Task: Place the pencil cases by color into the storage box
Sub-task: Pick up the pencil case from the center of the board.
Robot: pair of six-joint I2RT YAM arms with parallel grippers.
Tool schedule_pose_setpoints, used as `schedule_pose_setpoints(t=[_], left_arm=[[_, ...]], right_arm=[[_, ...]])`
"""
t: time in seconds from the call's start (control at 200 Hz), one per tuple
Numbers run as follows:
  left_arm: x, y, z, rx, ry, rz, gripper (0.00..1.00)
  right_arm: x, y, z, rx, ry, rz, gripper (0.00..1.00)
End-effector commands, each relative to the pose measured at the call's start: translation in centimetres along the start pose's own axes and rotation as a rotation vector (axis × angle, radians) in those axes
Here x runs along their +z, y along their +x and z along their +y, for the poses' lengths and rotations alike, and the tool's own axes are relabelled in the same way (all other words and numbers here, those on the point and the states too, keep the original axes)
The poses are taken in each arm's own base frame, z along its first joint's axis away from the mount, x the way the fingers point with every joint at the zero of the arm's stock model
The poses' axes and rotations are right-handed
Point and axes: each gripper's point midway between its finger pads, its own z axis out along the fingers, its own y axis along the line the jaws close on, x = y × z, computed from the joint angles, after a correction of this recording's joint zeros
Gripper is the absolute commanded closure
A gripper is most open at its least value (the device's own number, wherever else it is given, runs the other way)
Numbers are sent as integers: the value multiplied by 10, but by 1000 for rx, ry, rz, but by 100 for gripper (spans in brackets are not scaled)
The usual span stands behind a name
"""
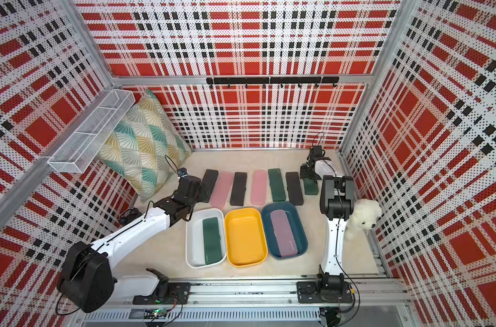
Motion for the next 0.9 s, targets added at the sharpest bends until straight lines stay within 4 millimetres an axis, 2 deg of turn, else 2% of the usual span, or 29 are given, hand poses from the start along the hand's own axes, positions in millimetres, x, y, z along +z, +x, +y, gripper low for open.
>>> schedule_pose_setpoints(t=[0.0,0.281,0.566,0.741,0.897], left_arm=[[-4,-10,-1,-23,23,-27,15],[-2,-8,-2,-36,55,-19,15],[-6,-12,1,-58,91,-30,15],[-9,-13,4,-68,103,-33,15],[-11,-12,7,-77,107,-33,15]], right_arm=[[-12,19,-14,-9,59,69,46],[-57,3,-19,1,76,-8,48],[-104,3,-14,7,67,-71,48],[-136,7,0,-9,54,-116,48],[-159,17,24,-46,46,-142,48]])
